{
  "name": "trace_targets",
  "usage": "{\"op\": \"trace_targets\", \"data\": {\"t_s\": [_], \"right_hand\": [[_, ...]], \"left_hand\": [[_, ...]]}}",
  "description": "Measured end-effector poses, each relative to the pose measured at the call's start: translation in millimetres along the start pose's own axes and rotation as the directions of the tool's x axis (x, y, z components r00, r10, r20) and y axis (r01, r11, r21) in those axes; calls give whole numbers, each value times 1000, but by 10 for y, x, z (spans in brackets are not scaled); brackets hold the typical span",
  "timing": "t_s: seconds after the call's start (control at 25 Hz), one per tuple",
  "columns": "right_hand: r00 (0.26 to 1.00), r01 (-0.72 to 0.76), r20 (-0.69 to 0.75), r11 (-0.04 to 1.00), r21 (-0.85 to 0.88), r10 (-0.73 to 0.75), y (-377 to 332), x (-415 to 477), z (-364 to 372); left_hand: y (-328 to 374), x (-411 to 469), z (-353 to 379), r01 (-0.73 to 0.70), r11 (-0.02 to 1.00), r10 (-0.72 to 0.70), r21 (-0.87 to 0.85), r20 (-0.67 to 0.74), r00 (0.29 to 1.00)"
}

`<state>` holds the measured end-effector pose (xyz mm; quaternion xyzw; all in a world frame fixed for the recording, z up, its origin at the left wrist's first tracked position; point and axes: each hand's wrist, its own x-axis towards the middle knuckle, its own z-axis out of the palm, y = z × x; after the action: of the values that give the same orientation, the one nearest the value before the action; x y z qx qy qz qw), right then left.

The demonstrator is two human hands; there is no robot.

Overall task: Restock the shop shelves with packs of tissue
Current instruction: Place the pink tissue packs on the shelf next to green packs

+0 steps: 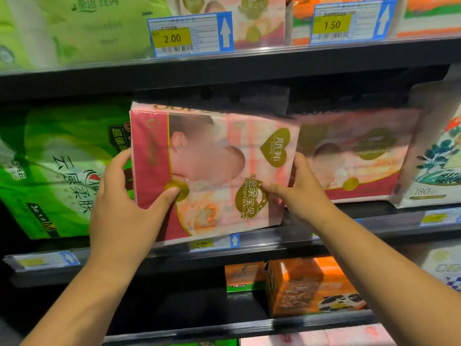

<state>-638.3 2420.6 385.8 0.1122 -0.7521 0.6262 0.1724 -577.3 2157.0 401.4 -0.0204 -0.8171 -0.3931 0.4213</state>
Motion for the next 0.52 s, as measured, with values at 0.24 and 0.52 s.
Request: {"op": "trace_targets", "data": {"t_s": [0.24,0.52], "right_hand": [[997,44,-69,999,-19,-45,14,114,-88],[991,51,-105,966,-253,-80,-26,-15,-124]], "left_hand": [[8,-5,301,-11,999,11,-31,8,1000],[-188,61,497,-4,994,8,-105,36,999]]}}
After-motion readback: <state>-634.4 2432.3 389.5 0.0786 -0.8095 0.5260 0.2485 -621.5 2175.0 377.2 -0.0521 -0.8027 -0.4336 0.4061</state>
